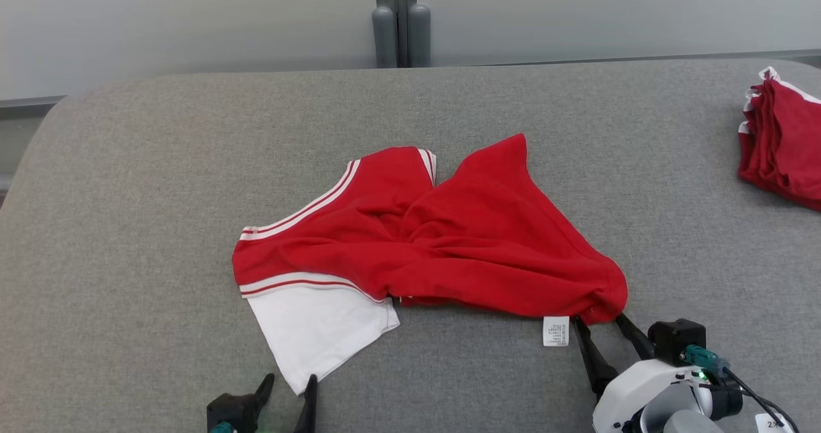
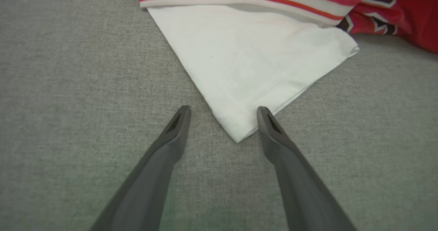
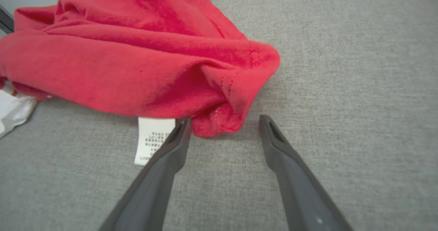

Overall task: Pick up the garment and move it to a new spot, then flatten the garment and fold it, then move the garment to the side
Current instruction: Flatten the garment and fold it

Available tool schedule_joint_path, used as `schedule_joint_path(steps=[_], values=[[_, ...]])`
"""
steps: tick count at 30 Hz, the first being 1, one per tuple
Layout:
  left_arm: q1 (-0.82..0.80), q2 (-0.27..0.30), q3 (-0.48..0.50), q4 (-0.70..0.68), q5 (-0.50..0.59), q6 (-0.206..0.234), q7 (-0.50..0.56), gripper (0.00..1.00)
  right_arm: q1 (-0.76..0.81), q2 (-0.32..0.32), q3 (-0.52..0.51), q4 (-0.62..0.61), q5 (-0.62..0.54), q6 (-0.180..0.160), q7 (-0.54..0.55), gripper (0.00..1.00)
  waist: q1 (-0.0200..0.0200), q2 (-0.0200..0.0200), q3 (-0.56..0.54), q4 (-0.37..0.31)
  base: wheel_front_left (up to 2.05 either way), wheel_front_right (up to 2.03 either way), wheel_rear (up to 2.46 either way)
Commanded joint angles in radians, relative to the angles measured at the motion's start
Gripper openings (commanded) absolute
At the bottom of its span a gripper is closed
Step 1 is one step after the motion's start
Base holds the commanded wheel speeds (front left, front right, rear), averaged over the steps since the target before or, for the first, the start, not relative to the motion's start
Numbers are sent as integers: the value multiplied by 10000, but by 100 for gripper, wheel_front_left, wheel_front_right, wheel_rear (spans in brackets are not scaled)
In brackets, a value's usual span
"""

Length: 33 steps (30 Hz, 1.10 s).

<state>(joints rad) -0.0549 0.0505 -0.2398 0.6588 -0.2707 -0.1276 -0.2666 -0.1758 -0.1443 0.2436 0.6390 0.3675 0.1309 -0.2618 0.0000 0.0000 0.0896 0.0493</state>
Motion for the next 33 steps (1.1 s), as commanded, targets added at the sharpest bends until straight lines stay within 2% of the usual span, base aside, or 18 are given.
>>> schedule_joint_path(steps=[1, 2, 3, 4, 5, 6, 7, 13, 21, 27, 33], values=[[-104, -2, -194, 201, -190, -44, 48, 100, -170, 21, 79, 139, 94, -6, -35, 100, 0, 0, 23, 24, 0, 0, 0], [-155, -10, -321, 283, -233, -44, 50, 100, -202, 44, 141, 246, 173, -6, -34, 96, 0, 0, 37, 32, 0, 0, 0], [-228, -10, -444, 347, -254, -44, 54, 100, -246, 12, 207, 346, 236, -6, -30, 62, 0, 0, 56, 50, 0, 0, 0], [-329, -10, -538, 409, -376, -46, 62, 96, -316, -13, 220, 373, 311, -6, -30, 38, 0, 0, 85, 72, 0, 0, 0], [-399, -11, -626, 458, -493, -46, 62, 49, -354, -22, 236, 380, 362, -6, -31, 3, 0, 0, 104, 83, 0, 0, 0], [-473, -12, -730, 484, -624, -46, 62, 13, -375, -30, 263, 374, 415, -6, -31, 0, 0, 0, 132, 92, 0, 0, 0], [-548, -12, -794, 513, -705, -45, 62, 0, -391, -37, 296, 362, 462, -6, -31, 0, 0, 0, 151, 95, 0, 0, 0], [-753, 15, -708, 210, -980, -35, 36, 0, -279, -98, 438, -101, 861, -6, -32, 0, 0, 0, 155, 93, 0, 0, 0], [-558, 123, 304, -1531, -975, -34, 28, 0, 233, -804, 704, -2283, 885, -6, -34, 0, 0, 0, 107, -75, 0, 0, 0], [-1381, 616, 549, -2605, -794, -34, 28, 0, -313, -1536, 1340, -3423, 1207, -6, -34, 0, 0, 0, 98, -275, 0, 0, 0], [-3315, 1439, 181, -2889, -891, -34, 148, 0, -1711, -2085, 1806, -3870, 1681, -6, 186, 0, 0, 0, 361, -486, 0, 0, 0]])
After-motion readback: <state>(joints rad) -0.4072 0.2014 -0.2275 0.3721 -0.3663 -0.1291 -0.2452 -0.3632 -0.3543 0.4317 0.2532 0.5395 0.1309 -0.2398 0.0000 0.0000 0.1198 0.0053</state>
